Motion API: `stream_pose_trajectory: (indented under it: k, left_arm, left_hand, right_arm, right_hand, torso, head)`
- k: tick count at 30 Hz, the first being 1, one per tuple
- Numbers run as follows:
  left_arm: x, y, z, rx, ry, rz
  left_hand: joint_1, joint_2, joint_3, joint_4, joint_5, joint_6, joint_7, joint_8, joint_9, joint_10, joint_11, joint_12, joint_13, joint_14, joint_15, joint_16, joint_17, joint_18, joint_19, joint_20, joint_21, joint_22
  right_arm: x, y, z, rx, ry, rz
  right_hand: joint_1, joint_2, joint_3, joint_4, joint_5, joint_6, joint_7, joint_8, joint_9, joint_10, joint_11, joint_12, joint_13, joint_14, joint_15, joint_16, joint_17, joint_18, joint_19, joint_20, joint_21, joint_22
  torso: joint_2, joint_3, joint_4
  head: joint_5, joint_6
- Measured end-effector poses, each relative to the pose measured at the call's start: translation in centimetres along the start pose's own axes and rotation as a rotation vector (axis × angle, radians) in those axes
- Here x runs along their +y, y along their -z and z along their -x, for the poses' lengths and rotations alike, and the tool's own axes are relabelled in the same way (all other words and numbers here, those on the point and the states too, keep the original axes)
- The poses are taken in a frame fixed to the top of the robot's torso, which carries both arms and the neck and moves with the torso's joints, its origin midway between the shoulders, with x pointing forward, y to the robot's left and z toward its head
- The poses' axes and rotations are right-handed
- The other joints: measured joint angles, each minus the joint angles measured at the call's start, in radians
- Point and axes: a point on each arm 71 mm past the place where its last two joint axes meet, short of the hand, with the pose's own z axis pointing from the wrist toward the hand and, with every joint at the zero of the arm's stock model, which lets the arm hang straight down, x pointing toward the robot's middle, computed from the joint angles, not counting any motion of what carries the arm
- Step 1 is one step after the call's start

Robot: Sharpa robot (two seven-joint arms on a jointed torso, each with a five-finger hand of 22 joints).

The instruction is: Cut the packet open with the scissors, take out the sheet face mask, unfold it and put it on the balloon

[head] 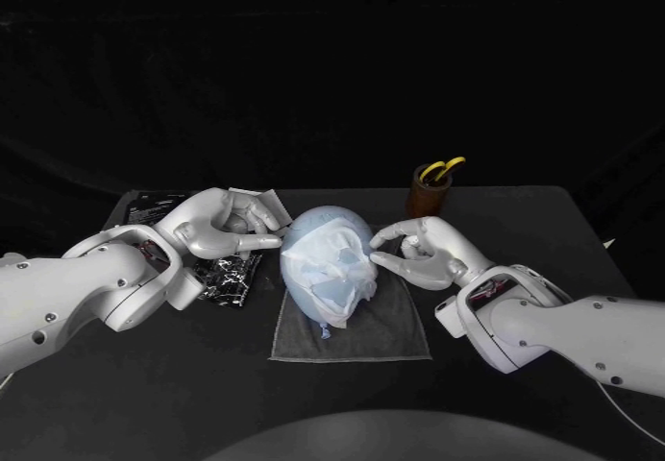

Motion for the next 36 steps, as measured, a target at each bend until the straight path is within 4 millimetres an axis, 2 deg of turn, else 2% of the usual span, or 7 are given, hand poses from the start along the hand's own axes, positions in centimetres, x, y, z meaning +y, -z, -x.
stream_pose_trajectory:
  k: [5, 8, 15, 18, 21, 29, 36]
  left_arm:
    - [-0.1, -0.1, -1.0, 0.023, -0.097, -0.041]
    - [0.0, -0.1, -1.5, 0.032, -0.140, -0.057]
    - [-0.1, -0.4, -1.9, 0.027, -0.194, -0.083]
    - [-0.3, -0.5, -2.0, 0.022, -0.207, -0.092]
    - [-0.4, -0.6, -2.1, 0.018, -0.215, -0.097]
    - [-0.6, -0.9, -2.4, 0.016, -0.223, -0.108]
    - [-0.7, -1.0, -2.6, 0.022, -0.234, -0.113]
  left_hand:
    - [0.004, -0.004, -0.018, 0.002, 0.000, 0.013, -0.010, -0.005, -0.007, 0.017, -0.005, 0.009, 0.003, 0.001, -0.001, 0.000, 0.016, 0.000, 0.001, -0.001, 0.000, 0.002]
    - [0.010, 0.001, -0.028, 0.002, 0.000, 0.029, -0.015, -0.005, -0.011, 0.035, -0.012, 0.028, 0.013, 0.014, -0.013, 0.000, 0.045, 0.000, 0.017, -0.011, 0.005, 0.022]
    - [0.027, 0.019, -0.070, 0.003, 0.000, 0.064, -0.029, -0.024, -0.028, 0.075, -0.032, 0.093, 0.055, 0.085, -0.027, 0.026, 0.161, 0.000, 0.096, -0.025, 0.071, 0.121]
    - [0.035, 0.026, -0.079, 0.001, 0.000, 0.074, -0.035, -0.034, -0.035, 0.086, -0.035, 0.113, 0.070, 0.110, -0.031, 0.033, 0.208, -0.001, 0.123, -0.030, 0.095, 0.158]
    - [0.040, 0.033, -0.091, 0.003, 0.000, 0.090, -0.037, -0.039, -0.041, 0.092, -0.041, 0.126, 0.082, 0.122, -0.036, 0.039, 0.237, -0.013, 0.138, -0.034, 0.111, 0.183]
    - [0.048, 0.049, -0.111, 0.003, 0.000, 0.119, -0.045, -0.046, -0.049, 0.104, -0.046, 0.146, 0.101, 0.138, -0.045, 0.043, 0.275, -0.013, 0.160, -0.041, 0.133, 0.220]
    - [0.064, 0.065, -0.119, 0.000, 0.000, 0.143, -0.057, -0.046, -0.053, 0.109, -0.051, 0.151, 0.112, 0.148, -0.048, 0.043, 0.292, -0.013, 0.167, -0.048, 0.145, 0.238]
  right_arm:
    - [1.1, -1.2, 1.0, -0.017, 0.019, 0.043]
    - [1.6, -1.8, 1.7, -0.034, 0.034, 0.060]
    - [1.8, -2.8, 2.5, -0.053, 0.060, 0.073]
    - [1.8, -3.0, 2.5, -0.054, 0.067, 0.072]
    - [1.9, -3.1, 2.4, -0.049, 0.070, 0.071]
    - [2.5, -3.2, 1.7, -0.017, 0.070, 0.082]
    - [3.1, -3.1, 1.2, 0.007, 0.080, 0.100]
  right_hand:
    - [0.000, 0.000, -0.006, 0.003, 0.000, 0.000, 0.000, -0.003, -0.003, 0.000, 0.000, 0.005, 0.000, 0.000, 0.000, 0.000, 0.000, 0.000, 0.000, 0.000, 0.004, 0.000]
    - [0.000, 0.000, -0.009, 0.003, 0.000, 0.000, 0.000, -0.008, -0.005, 0.000, 0.000, 0.005, 0.000, 0.000, 0.000, 0.000, 0.000, -0.001, 0.000, 0.000, 0.004, 0.000]
    - [-0.007, -0.007, -0.015, 0.010, 0.000, 0.000, 0.000, -0.016, -0.010, 0.004, 0.004, 0.005, 0.000, 0.000, 0.000, -0.001, 0.001, -0.006, 0.000, 0.000, 0.004, 0.000]
    - [-0.007, -0.007, -0.022, 0.011, 0.000, 0.001, -0.001, -0.016, -0.011, 0.004, 0.004, 0.005, 0.000, 0.000, 0.000, -0.001, 0.001, -0.006, 0.000, 0.000, 0.004, 0.000]
    - [-0.012, -0.012, -0.028, 0.017, 0.000, 0.001, -0.001, -0.022, -0.013, 0.004, 0.004, 0.005, -0.001, 0.000, 0.000, -0.002, 0.001, -0.006, 0.000, 0.000, 0.004, 0.001]
    - [-0.051, -0.051, -0.090, 0.046, 0.000, -0.003, 0.003, -0.034, -0.022, 0.004, 0.004, 0.005, 0.000, 0.000, 0.000, -0.005, 0.000, -0.006, 0.000, 0.000, -0.012, 0.001]
    - [-0.052, -0.051, -0.116, 0.061, 0.000, -0.003, 0.003, -0.034, -0.022, 0.004, 0.004, 0.005, 0.000, 0.000, 0.000, -0.006, 0.000, -0.006, -0.001, 0.000, -0.014, 0.000]
  torso:
    - [0.001, 0.0000, 0.0001]
    - [0.001, 0.0000, 0.0004]
    - [0.002, -0.0007, 0.0005]
    - [0.002, -0.0007, 0.0004]
    - [0.002, -0.0006, -0.0008]
    - [0.001, 0.0005, -0.0019]
    - [0.000, 0.0004, -0.0014]
  head:
    - [-0.002, 0.004]
    - [-0.004, 0.005]
    - [-0.005, 0.008]
    - [-0.005, 0.009]
    - [-0.004, 0.009]
    - [-0.005, 0.009]
    - [-0.007, 0.007]
